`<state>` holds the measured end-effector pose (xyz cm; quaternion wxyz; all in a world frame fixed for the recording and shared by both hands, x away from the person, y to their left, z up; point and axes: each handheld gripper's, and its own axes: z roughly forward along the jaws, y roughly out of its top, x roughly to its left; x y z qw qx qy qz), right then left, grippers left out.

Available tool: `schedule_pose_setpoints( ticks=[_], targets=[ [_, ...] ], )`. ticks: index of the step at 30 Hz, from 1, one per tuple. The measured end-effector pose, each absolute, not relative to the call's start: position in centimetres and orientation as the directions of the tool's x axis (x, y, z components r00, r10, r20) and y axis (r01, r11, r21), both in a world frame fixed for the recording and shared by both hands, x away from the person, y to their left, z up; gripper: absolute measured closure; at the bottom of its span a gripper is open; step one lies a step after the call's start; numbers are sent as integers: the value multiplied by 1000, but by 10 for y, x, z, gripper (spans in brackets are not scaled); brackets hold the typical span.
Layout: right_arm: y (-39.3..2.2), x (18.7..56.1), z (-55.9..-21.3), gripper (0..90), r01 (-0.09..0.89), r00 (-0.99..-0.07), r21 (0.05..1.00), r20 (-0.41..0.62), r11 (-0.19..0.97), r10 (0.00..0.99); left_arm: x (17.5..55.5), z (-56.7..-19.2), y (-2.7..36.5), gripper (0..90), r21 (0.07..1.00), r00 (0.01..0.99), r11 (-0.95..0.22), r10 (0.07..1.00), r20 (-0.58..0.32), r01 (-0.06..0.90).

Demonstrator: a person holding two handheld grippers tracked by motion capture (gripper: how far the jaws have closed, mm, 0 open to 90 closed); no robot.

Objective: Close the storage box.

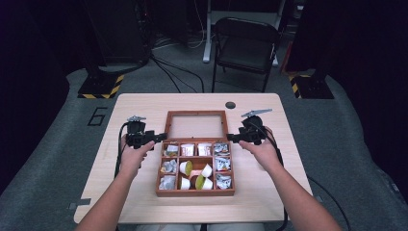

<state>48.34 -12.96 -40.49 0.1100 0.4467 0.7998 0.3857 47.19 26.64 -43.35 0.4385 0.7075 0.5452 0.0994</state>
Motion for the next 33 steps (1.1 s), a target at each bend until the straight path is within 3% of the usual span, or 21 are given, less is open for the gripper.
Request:
schedule_pose_setpoints(
  ticks=[25,33],
  targets=[
    [-117,509,-413,351,656,-556,706,211,269,804,499,-444,262,316,717,376,22,840,-392,697],
    [-114,518,-423,355,676,-544,687,223,266,809,507,-452,259,324,713,373,1,852,-368,701]
  ],
)
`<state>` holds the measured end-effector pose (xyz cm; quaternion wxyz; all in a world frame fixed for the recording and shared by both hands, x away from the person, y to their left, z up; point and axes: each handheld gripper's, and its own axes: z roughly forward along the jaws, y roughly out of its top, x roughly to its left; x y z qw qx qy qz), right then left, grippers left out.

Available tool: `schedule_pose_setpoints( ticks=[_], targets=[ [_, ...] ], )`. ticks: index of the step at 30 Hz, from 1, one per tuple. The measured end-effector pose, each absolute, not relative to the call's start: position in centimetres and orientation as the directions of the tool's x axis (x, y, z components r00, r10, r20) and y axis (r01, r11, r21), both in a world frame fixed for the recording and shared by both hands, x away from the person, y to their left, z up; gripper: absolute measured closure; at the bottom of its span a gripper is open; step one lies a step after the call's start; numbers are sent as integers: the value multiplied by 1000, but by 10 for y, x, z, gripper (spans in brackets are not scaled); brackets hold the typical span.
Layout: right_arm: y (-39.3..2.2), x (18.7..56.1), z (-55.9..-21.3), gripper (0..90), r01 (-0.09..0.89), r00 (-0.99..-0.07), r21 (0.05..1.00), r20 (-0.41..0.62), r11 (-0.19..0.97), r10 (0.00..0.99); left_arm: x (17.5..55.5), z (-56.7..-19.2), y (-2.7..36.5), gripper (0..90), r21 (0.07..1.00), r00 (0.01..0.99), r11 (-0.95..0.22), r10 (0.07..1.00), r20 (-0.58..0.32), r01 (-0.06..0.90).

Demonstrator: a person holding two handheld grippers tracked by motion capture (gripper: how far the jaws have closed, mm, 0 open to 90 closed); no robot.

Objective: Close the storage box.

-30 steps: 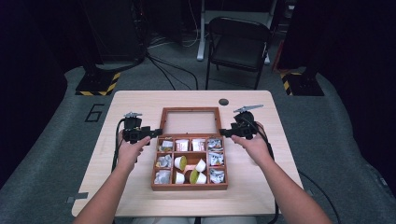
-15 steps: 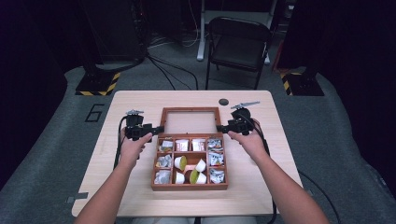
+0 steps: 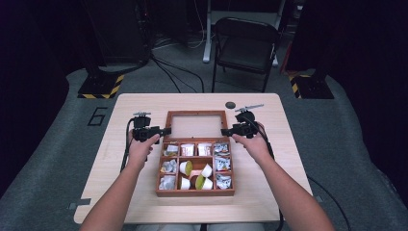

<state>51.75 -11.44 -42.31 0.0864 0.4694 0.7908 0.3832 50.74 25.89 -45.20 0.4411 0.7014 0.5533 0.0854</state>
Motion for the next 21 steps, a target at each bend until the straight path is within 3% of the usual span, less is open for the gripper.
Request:
schedule_pose_setpoints(
  ticks=[21],
  targets=[
    [-108,530,-452,355,739,-496,635,287,225,819,520,-472,250,323,669,349,-12,860,-372,743]
  ],
)
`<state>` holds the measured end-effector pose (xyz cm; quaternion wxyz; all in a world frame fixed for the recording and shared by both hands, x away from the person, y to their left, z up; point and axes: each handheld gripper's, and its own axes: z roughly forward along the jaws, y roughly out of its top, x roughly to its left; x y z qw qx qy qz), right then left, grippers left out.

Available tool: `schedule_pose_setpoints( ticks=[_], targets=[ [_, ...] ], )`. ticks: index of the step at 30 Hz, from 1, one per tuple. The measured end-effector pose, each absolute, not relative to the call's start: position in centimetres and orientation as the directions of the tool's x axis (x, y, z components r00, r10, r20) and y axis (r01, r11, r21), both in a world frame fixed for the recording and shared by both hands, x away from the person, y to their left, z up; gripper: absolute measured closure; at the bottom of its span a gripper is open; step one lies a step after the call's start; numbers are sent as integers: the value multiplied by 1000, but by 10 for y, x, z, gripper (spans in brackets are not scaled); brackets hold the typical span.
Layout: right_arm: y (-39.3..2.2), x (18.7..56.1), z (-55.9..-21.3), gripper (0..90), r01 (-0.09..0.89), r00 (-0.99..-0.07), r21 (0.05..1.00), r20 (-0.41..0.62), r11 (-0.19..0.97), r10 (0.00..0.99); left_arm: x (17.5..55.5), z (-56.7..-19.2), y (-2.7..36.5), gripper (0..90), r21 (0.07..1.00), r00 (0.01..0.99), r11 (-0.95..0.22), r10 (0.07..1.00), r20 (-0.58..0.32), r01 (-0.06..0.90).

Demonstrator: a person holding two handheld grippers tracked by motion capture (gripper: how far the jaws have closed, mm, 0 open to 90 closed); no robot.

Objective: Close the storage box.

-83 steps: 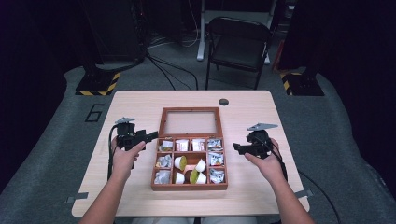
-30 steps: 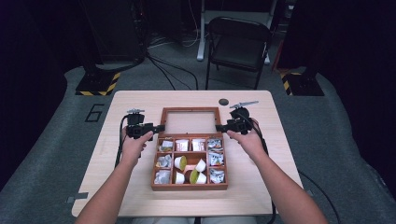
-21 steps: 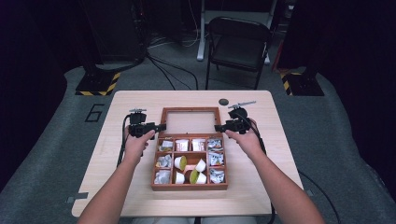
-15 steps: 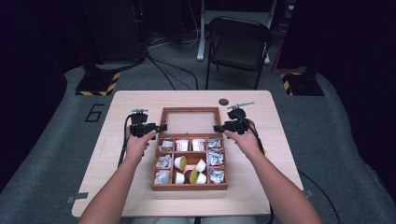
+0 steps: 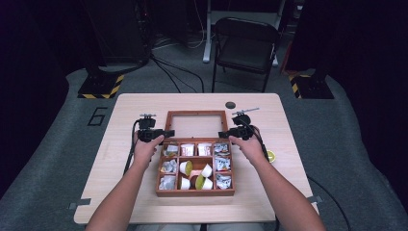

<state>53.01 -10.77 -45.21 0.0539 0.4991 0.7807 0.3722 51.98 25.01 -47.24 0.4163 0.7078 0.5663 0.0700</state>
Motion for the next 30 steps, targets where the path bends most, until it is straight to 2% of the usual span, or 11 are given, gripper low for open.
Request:
schedule_pose_setpoints(
  ticks=[16,30],
  targets=[
    [-104,539,-465,351,754,-484,618,293,223,825,525,-482,248,316,645,335,1,854,-398,764],
    [-105,548,-474,344,797,-430,581,353,166,831,528,-488,249,309,624,323,7,852,-413,781]
  ],
)
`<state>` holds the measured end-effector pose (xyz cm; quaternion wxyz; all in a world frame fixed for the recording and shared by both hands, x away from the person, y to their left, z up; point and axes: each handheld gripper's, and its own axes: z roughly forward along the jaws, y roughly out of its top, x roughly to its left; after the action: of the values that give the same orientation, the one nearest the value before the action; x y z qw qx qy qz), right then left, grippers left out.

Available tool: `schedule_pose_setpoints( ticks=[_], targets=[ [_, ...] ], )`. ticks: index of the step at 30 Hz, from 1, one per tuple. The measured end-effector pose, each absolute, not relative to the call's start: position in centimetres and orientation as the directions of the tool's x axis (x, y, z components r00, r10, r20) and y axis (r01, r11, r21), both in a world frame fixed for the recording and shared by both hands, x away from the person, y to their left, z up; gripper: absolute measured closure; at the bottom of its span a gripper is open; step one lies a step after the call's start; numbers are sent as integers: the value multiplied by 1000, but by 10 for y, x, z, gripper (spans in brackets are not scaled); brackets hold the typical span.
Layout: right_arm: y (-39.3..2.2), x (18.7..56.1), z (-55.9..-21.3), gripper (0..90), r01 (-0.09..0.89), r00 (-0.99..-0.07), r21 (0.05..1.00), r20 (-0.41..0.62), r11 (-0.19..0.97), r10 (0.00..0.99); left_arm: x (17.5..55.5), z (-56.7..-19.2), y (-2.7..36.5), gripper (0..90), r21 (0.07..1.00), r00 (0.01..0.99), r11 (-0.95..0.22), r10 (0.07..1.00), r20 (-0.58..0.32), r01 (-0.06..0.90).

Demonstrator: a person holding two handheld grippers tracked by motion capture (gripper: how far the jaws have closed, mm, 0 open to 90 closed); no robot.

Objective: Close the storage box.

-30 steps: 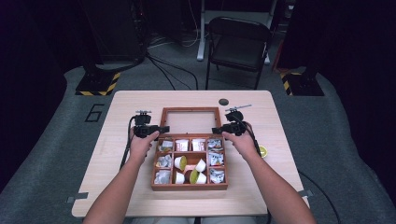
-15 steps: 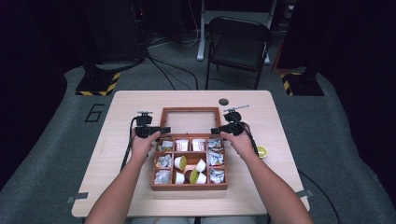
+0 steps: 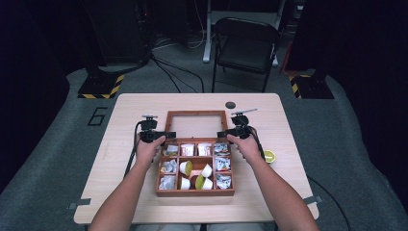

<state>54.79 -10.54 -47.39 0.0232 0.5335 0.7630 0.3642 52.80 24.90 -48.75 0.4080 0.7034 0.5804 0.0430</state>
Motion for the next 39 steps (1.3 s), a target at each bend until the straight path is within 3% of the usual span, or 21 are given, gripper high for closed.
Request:
schedule_pose_setpoints(
  ticks=[39],
  targets=[
    [-109,560,-490,301,822,-404,557,415,123,815,535,-502,249,283,607,309,42,831,-462,794]
  ],
)
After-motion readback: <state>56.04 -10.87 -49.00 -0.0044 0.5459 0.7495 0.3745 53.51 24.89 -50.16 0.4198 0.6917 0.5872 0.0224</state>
